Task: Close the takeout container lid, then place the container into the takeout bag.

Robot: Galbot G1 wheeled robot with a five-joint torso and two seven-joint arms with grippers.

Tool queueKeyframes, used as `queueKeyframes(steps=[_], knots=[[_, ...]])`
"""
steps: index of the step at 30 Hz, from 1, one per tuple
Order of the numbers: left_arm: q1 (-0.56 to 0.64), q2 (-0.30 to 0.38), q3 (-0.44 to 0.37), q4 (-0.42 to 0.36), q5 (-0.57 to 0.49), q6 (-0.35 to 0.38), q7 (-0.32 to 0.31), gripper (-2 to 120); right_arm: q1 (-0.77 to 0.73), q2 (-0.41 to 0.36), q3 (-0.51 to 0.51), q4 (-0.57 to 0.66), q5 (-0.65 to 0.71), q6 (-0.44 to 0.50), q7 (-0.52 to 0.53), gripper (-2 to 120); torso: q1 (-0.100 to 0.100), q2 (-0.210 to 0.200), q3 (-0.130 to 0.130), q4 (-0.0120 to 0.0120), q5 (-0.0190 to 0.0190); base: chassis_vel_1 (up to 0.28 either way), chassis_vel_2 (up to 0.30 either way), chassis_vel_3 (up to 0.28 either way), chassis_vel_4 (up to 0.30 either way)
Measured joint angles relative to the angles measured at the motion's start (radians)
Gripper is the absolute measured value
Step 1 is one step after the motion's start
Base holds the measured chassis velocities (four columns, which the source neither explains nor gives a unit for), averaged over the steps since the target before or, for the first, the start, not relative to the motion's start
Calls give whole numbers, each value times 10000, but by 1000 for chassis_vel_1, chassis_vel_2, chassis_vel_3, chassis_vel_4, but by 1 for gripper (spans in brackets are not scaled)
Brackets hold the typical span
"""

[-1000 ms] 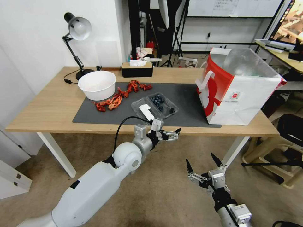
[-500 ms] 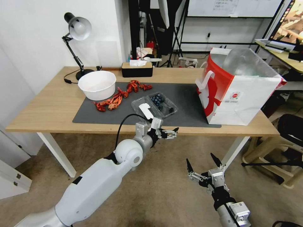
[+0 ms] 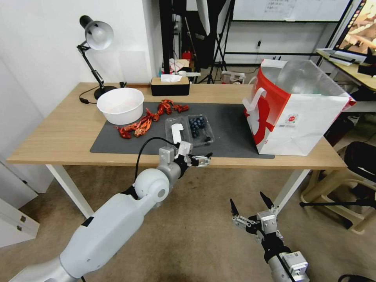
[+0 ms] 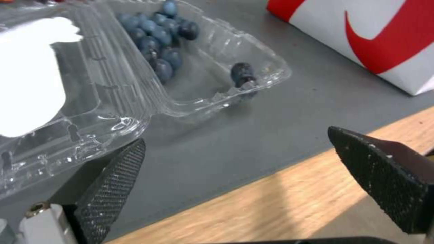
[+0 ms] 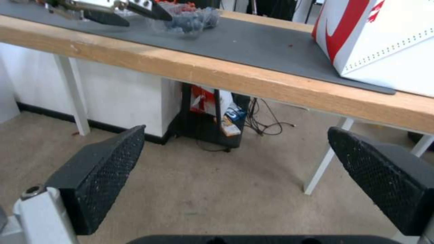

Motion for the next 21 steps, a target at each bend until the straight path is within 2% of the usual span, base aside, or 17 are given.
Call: queueKeyframes(steps=[13,21], knots=[[243,377,-527,-321,-171,-23,13,100,-203,0,-115,155,-144,145,-3,100,0,0,0,0,0,0,0,0,0],[856,674,-749,-961,-191,77,123,100,-272,0,-174,212,-181,198,-3,100,0,0,0,0,0,0,0,0,0]])
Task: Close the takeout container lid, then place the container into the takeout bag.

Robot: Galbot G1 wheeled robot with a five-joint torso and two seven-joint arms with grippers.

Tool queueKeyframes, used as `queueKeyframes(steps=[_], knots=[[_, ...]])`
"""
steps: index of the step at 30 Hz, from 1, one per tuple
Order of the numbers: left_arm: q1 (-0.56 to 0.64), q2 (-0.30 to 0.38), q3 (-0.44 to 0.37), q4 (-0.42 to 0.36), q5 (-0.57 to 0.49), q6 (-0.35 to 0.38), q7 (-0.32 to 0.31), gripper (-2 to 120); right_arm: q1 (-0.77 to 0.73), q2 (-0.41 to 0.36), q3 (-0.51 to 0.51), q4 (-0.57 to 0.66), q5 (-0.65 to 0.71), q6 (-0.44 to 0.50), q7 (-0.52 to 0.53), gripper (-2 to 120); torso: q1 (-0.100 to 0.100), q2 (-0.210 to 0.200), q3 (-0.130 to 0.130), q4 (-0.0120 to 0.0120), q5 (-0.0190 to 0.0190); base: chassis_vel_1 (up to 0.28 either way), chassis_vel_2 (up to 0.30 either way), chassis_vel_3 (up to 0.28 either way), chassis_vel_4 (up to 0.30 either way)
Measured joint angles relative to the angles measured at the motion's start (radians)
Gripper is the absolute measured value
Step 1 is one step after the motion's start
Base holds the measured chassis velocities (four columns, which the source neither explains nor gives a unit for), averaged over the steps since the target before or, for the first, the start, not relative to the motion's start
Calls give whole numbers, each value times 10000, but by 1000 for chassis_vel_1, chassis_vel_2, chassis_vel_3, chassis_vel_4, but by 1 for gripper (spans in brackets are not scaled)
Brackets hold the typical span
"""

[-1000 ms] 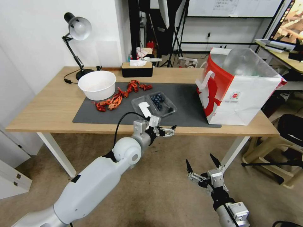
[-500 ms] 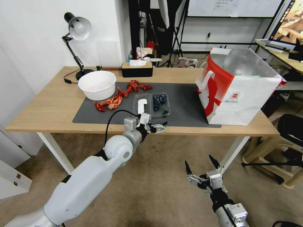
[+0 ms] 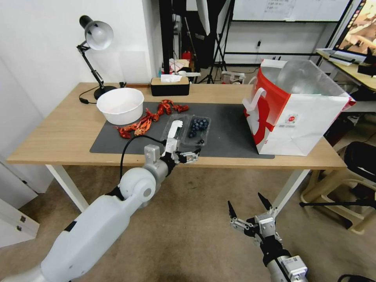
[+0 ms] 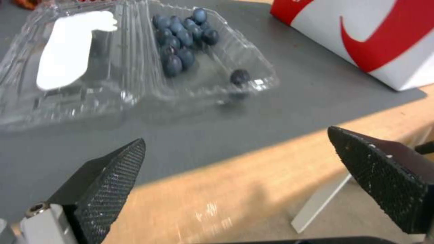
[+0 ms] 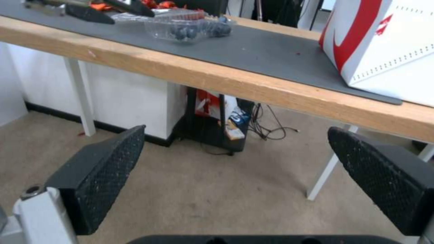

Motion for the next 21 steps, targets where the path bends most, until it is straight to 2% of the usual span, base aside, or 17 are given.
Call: queueKeyframes(steps=[2,4,6,7,10,11,13,14,16,19,21], knots=[[807,243,-453,-715,29,-3,59,100,-7,0,-51,30,-16,11,0,100,0,0,0,-1,-1,0,0,0,0],[994,297,-585,-892,36,-21,62,100,-6,0,-54,36,-15,12,0,100,0,0,0,-2,0,0,0,0,0],[2527,573,-1608,-2065,503,-202,-76,100,27,0,-70,84,36,12,8,100,0,0,-1,-2,0,0,0,0,0],[2527,573,-1608,-2065,503,-202,-76,100,27,0,-70,84,36,12,8,100,0,0,-1,-2,0,0,0,0,0],[4084,659,-2559,-3016,1491,-433,-704,100,72,0,-61,114,135,10,29,100,-1,1,-2,4,-1,0,0,0,0],[4084,659,-2559,-3016,1491,-433,-704,100,72,0,-61,114,135,10,29,100,-1,1,-2,4,-1,0,0,0,0],[5306,544,-3386,-3514,2694,-1018,-1028,100,102,0,-44,137,248,9,61,100,0,3,-2,2,0,0,0,0,0],[5306,544,-3386,-3514,2694,-1018,-1028,100,102,0,-44,137,248,9,61,100,0,3,-2,2,0,0,0,0,0],[6186,324,-3903,-3750,3286,-1501,-1455,100,91,-1,-41,176,371,42,126,100,-1,3,-2,1,2,0,0,0,0],[6747,76,-4201,-3752,3618,-1762,-2045,100,96,0,-12,196,524,129,163,100,-1,3,-1,-1,-1,0,0,0,0],[7294,-142,-4415,-3565,4315,-2202,-2256,100,140,-1,27,200,691,218,173,100,-1,2,-1,-1,0,0,0,0,0]])
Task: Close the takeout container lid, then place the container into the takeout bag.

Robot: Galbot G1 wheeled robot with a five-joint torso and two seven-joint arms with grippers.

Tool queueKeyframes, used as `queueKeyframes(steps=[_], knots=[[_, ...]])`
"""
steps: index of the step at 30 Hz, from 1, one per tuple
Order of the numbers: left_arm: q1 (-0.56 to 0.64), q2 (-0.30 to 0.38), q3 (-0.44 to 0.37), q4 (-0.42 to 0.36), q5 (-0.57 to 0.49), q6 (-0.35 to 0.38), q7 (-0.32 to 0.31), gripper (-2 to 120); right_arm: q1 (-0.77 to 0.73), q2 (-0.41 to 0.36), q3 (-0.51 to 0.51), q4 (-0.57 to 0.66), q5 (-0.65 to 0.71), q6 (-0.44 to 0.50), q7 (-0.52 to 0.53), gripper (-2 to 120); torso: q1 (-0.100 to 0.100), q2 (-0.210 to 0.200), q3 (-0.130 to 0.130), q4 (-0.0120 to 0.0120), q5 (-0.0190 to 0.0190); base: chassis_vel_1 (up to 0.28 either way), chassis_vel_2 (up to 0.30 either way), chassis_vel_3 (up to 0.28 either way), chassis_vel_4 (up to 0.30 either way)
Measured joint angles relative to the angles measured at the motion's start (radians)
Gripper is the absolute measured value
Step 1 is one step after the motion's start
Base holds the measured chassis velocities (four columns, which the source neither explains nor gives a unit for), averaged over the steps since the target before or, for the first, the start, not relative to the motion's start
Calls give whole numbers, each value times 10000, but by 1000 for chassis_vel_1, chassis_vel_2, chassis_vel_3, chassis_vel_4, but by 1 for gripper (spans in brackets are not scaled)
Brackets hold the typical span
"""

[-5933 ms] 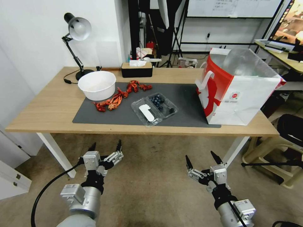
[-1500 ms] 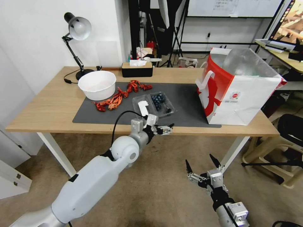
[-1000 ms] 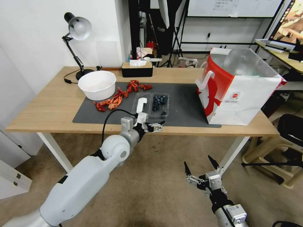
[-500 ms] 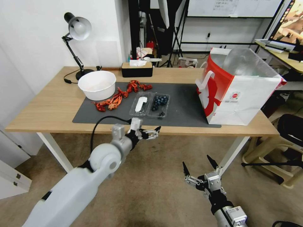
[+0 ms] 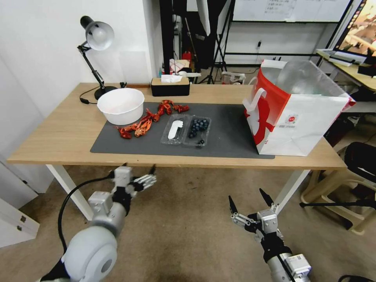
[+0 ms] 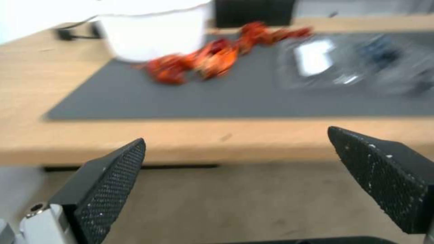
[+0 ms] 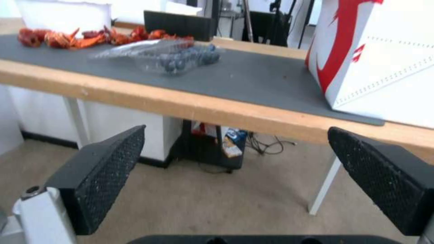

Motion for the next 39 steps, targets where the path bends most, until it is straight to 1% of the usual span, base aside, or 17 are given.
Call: queueKeyframes(steps=[3,4,5,7,11,14,20,31,39], knots=[[204,-62,-45,101,265,-213,-13,100,26,0,20,2,86,63,0,100,0,0,1,2,1,0,0,0,0],[556,-190,-66,340,609,-628,-31,100,67,0,56,5,275,212,-23,100,0,0,0,1,-1,0,0,0,0],[556,-190,-66,340,609,-628,-31,100,67,0,56,5,275,212,-23,100,0,0,0,1,-1,0,0,0,0],[800,-355,-20,532,775,-875,-52,100,115,1,89,-26,424,422,-58,100,0,0,0,1,0,0,0,0,0],[901,-572,25,658,895,-1035,-53,100,153,1,105,-72,499,527,-97,100,1,-1,0,-2,2,0,0,0,0],[1083,-914,112,721,1086,-1147,-15,100,218,1,133,-171,552,544,-194,100,0,-2,0,0,1,0,0,0,0],[1191,-1016,146,723,1152,-1229,142,100,273,0,138,-202,589,544,-246,100,0,-1,0,0,1,0,0,0,0],[1000,-1029,165,837,1123,-1113,594,100,522,1,182,-422,644,412,-265,100,1,-1,2,1,1,0,0,0,0],[757,-970,138,944,1036,-1087,662,100,730,1,168,-477,695,265,-272,100,2,-2,2,1,1,0,0,0,0]])
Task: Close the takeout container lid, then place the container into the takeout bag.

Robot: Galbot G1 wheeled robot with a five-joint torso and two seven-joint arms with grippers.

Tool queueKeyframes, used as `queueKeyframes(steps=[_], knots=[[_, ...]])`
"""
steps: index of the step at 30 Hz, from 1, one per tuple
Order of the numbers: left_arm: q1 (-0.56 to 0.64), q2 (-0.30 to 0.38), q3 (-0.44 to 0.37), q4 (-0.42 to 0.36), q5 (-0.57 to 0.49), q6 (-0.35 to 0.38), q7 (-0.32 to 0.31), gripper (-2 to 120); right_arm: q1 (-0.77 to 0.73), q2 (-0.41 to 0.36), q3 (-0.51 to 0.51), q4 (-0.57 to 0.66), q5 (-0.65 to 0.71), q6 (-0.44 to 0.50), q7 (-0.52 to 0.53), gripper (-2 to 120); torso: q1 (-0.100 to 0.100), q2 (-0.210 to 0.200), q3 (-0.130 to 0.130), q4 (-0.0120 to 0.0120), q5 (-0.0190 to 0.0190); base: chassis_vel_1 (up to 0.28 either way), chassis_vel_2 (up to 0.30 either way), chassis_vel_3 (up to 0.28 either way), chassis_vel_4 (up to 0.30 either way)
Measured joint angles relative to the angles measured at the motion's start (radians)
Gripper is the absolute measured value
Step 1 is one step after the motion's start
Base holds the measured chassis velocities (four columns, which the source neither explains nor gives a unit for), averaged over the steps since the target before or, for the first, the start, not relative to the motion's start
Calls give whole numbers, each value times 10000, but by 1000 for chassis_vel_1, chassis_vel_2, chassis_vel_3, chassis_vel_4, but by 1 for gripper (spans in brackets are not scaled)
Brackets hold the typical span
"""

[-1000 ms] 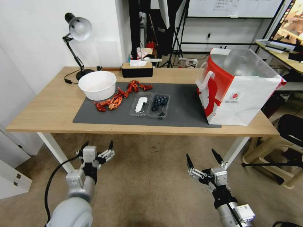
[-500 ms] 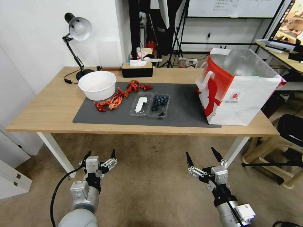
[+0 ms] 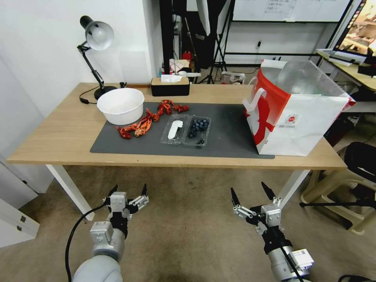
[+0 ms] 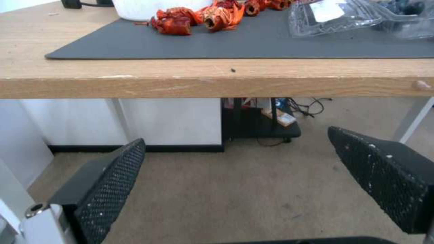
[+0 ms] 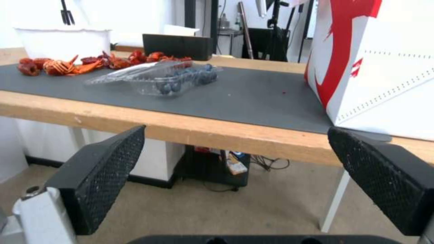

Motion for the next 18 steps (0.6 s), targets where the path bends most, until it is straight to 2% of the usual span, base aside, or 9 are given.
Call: queueKeyframes(steps=[18], knots=[[-465,117,123,137,-217,-30,253,100,246,0,31,219,295,-344,52,100,0,0,0,1,0,0,0,0,0]])
